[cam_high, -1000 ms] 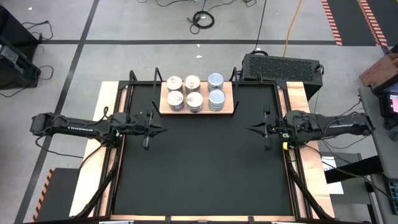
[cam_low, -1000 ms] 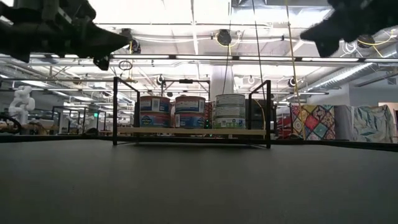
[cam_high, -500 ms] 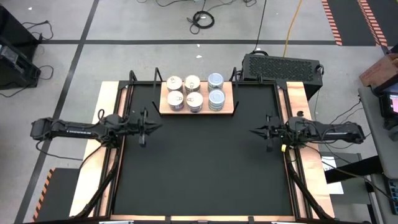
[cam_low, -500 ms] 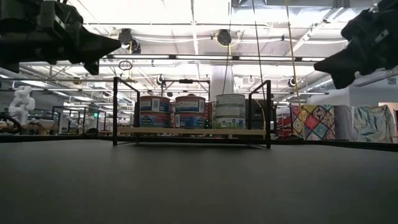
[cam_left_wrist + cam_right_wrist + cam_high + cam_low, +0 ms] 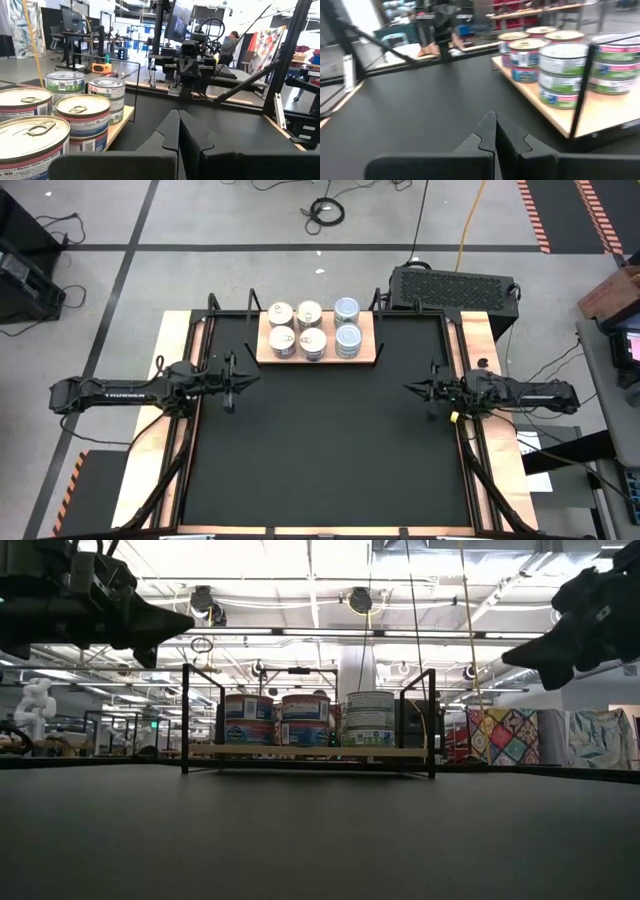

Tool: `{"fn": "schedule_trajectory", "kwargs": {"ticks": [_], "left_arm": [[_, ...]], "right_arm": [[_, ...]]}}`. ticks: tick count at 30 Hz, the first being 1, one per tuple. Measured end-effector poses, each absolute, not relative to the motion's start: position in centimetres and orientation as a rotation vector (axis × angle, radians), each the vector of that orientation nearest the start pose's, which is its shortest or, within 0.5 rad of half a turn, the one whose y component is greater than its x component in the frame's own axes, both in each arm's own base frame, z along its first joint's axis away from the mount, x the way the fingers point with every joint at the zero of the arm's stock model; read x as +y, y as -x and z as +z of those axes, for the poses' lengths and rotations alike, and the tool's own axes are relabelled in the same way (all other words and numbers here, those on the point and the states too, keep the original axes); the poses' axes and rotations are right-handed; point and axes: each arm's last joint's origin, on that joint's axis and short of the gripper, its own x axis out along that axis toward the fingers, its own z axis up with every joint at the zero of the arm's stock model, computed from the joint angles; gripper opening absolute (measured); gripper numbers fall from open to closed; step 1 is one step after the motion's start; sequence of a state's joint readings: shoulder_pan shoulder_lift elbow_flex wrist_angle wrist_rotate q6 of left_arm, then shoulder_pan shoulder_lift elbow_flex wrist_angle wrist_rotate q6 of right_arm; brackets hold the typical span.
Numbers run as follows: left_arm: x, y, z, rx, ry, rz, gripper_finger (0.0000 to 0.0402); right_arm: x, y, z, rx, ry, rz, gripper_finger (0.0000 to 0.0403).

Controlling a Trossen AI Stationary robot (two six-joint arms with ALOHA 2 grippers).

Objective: Stack canned seafood by type on shelf
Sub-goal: Return to Home Position

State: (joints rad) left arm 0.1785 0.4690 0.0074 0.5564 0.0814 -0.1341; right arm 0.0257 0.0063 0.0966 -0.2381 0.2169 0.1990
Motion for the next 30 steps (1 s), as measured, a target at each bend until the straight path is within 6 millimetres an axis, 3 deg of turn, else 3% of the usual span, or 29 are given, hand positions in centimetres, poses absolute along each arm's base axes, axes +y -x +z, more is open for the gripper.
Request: {"fn": "schedule_trajectory", "kwargs": {"ticks": [4, 18, 30], "left_arm": [[2.1, -12.5, 17.7, -0.101, 0.137, 0.093, 0.0004], [2.1, -12.6, 16.6, 0.016, 0.065, 0.112, 0.0004], [2.1, -12.6, 16.7, 0.001, 0.069, 0.124, 0.0004]], "right_arm": [[-0.4, -9.2, 17.6, 0.058, -0.167, -0.214, 0.0], [-0.4, -9.2, 17.4, 0.088, 0.002, -0.212, 0.0], [-0.4, -9.2, 17.4, 0.079, -0.089, -0.212, 0.0]]}}
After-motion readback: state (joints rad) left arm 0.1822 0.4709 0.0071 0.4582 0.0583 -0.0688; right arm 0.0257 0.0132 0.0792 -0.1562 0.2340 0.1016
